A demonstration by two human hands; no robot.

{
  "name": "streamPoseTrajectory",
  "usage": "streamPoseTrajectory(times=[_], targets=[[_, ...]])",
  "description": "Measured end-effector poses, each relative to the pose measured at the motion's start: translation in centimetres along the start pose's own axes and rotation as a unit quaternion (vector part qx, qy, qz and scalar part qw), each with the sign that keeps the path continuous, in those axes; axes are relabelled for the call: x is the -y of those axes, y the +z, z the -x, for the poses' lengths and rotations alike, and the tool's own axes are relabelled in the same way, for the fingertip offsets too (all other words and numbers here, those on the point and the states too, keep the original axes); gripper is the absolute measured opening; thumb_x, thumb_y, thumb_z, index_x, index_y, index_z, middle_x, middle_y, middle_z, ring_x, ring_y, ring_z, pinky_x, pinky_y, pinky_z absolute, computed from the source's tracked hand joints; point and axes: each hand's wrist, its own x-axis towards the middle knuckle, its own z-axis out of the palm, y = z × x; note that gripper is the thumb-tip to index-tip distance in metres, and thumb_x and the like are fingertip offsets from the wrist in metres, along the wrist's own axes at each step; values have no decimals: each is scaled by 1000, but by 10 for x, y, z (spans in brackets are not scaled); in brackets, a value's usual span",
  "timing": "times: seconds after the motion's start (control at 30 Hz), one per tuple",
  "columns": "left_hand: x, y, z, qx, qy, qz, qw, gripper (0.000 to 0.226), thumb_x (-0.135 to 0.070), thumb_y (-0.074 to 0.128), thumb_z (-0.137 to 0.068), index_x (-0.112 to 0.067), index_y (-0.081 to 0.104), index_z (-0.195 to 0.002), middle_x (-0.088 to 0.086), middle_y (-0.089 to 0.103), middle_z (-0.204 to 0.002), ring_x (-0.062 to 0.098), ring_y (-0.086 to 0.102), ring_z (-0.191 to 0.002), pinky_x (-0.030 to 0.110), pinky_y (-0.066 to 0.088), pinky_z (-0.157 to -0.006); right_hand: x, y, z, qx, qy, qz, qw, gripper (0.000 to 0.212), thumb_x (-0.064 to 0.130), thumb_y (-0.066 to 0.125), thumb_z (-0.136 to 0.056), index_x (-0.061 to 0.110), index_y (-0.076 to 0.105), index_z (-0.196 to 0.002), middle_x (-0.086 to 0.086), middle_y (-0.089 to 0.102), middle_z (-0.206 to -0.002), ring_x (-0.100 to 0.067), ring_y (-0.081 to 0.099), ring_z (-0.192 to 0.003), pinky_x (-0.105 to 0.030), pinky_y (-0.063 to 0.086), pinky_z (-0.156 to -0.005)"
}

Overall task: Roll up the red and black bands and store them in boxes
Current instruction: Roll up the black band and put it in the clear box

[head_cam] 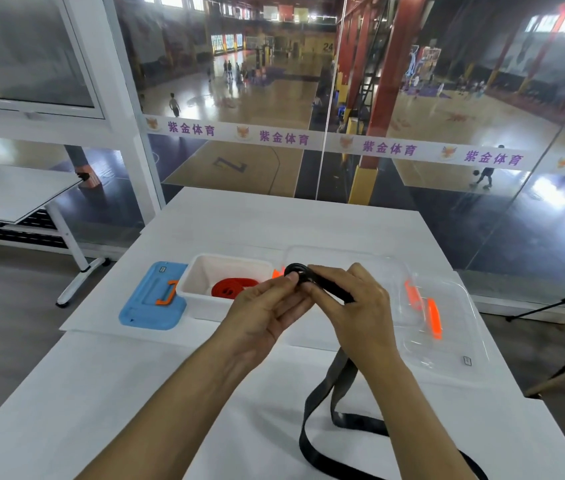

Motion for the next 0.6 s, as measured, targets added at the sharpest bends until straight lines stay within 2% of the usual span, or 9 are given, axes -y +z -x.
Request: streamPoseTrajectory(times=[0.1, 0.17, 0.23, 0.27, 0.33, 0.4, 0.47, 0.6], targets=[[-11, -8, 1, 24, -49, -77, 996, 17, -5, 63, -95, 2, 75, -105, 20, 76, -108, 30, 75, -100, 39, 62, -90, 0, -12, -3, 51, -3, -44, 998, 27, 37, 80, -85, 51, 77, -108, 2, 50, -74, -15, 57, -70, -16, 41, -63], [-27, -16, 1, 62, -80, -169, 980, 22, -8, 63, -94, 1, 73, -111, 20, 75, -113, 32, 74, -97, 42, 62, -90, 2, -22, -7, 108, -2, -50, 993, 24, 49, 76, -82, 62, 73, -102, 1, 50, -73, -16, 55, -69, -22, 40, -61], [-46, -22, -1, 118, -109, -282, 946, 33, -18, 65, -92, 1, 70, -119, 21, 74, -119, 31, 74, -96, 40, 61, -88, 4, -29, -11, 164, 0, -38, 986, 23, 59, 73, -78, 66, 71, -100, 1, 51, -74, -17, 54, -69, -31, 43, -63], [-54, -22, -2, 138, -122, -340, 922, 37, -21, 65, -92, 1, 69, -122, 20, 74, -119, 30, 74, -96, 38, 61, -87, 6, -31, -13, 189, -5, -38, 981, 24, 57, 75, -79, 67, 71, -100, 0, 52, -75, -17, 54, -70, -35, 45, -65], [-69, -20, -5, 157, -140, -440, 873, 32, -20, 66, -94, -2, 72, -120, 18, 76, -114, 27, 76, -93, 34, 62, -83, 10, -34, -14, 225, -25, -43, 973, 29, 48, 80, -81, 65, 72, -103, -1, 53, -75, -19, 55, -72, -32, 46, -64], [-75, -17, -5, 165, -127, -489, 847, 25, -13, 69, -92, -2, 75, -114, 19, 78, -108, 25, 77, -90, 32, 62, -83, 13, -33, -12, 235, -33, -36, 971, 32, 44, 82, -81, 62, 73, -106, 2, 52, -74, -17, 54, -72, -27, 44, -64], [-72, -16, -6, 151, -74, -470, 867, 23, -9, 70, -91, -1, 76, -112, 20, 78, -107, 25, 77, -93, 31, 61, -84, 11, -30, -10, 192, -16, -45, 980, 35, 40, 83, -83, 61, 72, -109, 2, 53, -74, -14, 54, -70, -26, 43, -63], [-43, -11, -5, 93, 40, -307, 946, 26, -17, 71, -84, -10, 78, -109, 14, 79, -106, 24, 77, -99, 29, 61, -87, 11, -14, 0, 77, 20, -71, 994, 37, 29, 75, -94, 47, 71, -126, 8, 57, -77, -10, 59, -75, -13, 44, -67]])
